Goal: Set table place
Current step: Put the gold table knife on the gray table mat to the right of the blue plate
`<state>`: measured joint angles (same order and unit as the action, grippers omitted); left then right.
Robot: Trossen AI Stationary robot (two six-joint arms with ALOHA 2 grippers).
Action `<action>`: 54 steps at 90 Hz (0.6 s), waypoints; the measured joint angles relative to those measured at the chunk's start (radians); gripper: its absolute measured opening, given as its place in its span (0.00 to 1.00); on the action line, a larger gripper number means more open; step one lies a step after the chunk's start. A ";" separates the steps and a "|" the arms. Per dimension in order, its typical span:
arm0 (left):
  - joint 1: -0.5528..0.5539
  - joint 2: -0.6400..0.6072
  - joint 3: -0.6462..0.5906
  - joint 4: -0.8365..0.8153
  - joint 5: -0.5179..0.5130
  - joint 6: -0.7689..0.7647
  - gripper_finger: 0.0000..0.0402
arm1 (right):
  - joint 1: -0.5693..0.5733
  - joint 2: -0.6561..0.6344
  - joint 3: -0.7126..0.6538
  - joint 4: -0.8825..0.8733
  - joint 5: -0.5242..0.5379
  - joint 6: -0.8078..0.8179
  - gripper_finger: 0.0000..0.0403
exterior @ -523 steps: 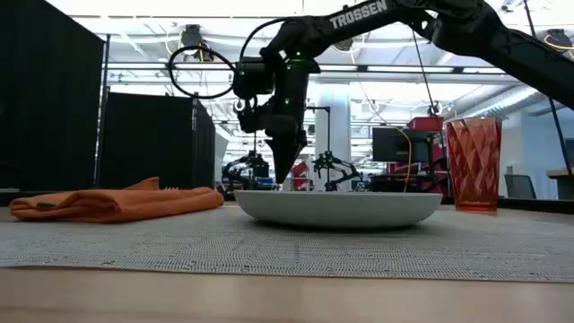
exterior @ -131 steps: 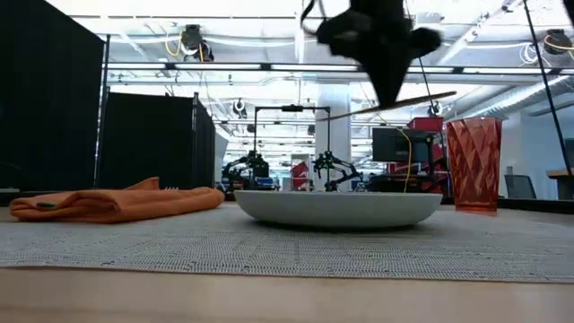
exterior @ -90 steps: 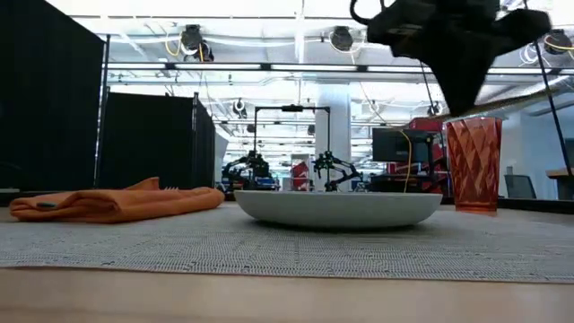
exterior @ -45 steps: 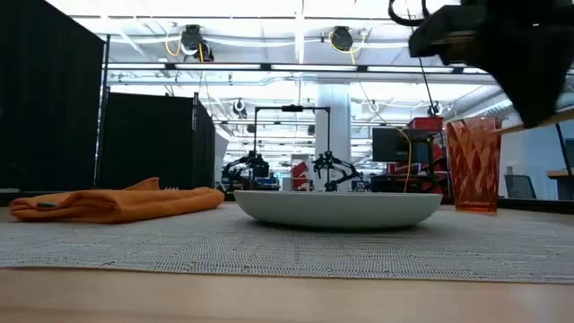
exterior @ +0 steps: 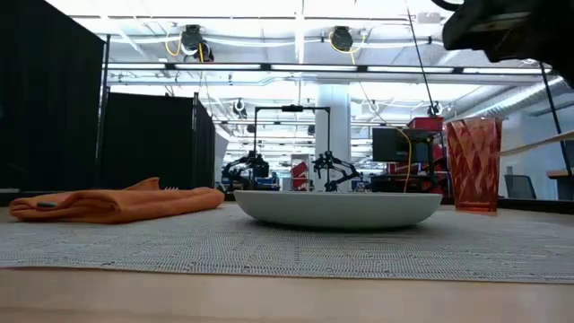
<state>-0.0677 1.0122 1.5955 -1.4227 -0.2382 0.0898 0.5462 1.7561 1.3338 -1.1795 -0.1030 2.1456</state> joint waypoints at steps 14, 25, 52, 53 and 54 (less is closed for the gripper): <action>0.000 0.000 0.000 0.000 0.000 0.022 0.32 | -0.010 0.000 0.000 0.027 0.002 -0.001 0.00; 0.000 0.000 0.000 0.000 -0.001 0.026 0.32 | -0.028 0.009 0.000 0.065 0.032 -0.009 0.00; 0.000 0.000 0.000 0.000 -0.002 0.031 0.32 | -0.062 0.060 0.000 0.105 0.086 -0.040 0.00; 0.000 0.000 0.000 0.000 -0.002 0.031 0.32 | -0.062 0.060 0.000 0.105 0.088 -0.040 0.00; 0.000 0.000 0.000 0.000 -0.002 0.031 0.32 | -0.062 0.061 0.000 0.106 0.091 -0.040 0.00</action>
<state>-0.0679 1.0122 1.5955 -1.4226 -0.2398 0.1207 0.4843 1.8167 1.3338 -1.0738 -0.0120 2.1052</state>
